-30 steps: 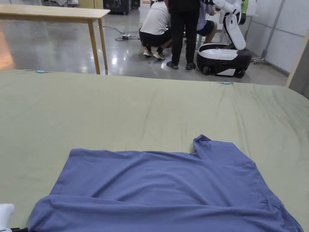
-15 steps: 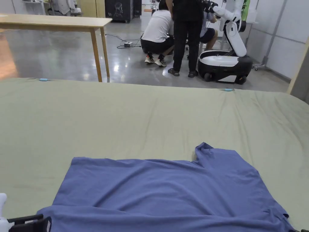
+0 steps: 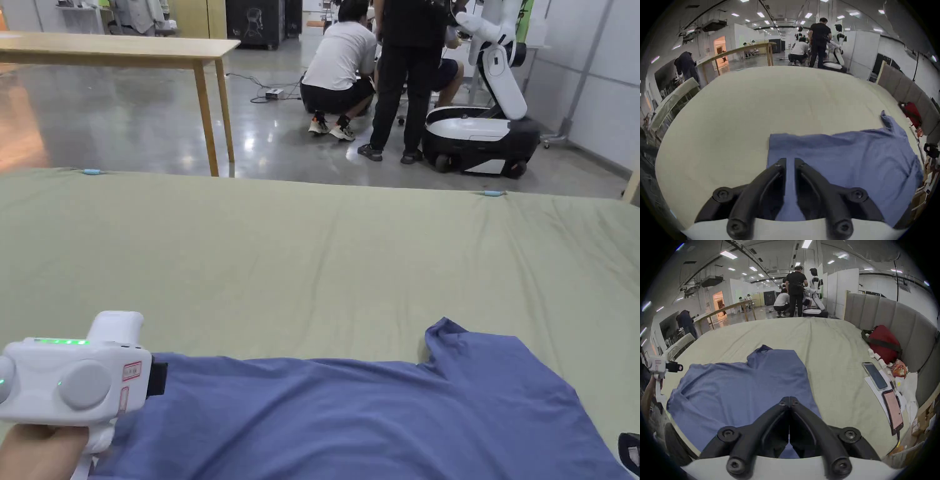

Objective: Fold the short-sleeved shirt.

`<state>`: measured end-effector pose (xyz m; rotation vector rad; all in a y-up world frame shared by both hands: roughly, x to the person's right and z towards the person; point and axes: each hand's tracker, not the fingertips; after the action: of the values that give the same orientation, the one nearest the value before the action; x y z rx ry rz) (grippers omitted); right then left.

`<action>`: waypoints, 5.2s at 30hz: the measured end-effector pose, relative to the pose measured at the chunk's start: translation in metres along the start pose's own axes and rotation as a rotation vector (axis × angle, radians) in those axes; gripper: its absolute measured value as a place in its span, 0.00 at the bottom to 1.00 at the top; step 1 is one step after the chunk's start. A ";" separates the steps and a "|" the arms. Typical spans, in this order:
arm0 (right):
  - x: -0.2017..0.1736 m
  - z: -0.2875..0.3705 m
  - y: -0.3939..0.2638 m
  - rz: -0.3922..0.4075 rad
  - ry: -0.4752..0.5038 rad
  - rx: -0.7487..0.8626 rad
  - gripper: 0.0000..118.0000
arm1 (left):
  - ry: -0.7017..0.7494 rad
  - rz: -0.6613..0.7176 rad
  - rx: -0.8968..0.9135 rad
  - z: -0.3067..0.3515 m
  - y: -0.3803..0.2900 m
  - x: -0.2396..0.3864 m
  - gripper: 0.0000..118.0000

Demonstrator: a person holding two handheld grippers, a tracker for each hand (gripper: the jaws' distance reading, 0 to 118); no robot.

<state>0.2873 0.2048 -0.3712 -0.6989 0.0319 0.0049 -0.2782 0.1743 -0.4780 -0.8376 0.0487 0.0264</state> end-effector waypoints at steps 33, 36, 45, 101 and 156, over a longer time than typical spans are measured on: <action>0.024 -0.149 0.080 0.014 0.061 -0.239 0.96 | -0.001 0.019 -0.135 -0.054 0.017 -0.002 0.01; 0.020 -0.167 0.090 0.058 0.017 -0.273 0.95 | -0.006 0.021 -0.138 -0.056 0.017 -0.003 0.01; 0.025 -0.181 0.083 0.039 0.026 -0.302 0.04 | -0.011 0.029 -0.132 -0.052 0.018 -0.003 0.01; -0.110 0.160 -0.023 0.054 -0.089 0.518 0.00 | 0.031 -0.003 0.622 0.251 -0.121 0.075 0.00; -0.198 0.163 -0.040 0.080 -0.061 0.602 0.01 | -0.805 0.592 -0.387 0.059 -0.136 -0.114 0.69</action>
<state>0.0943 0.2808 -0.2145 -0.0954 0.0021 0.0895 -0.3841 0.1260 -0.3315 -1.1215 -0.4815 0.9497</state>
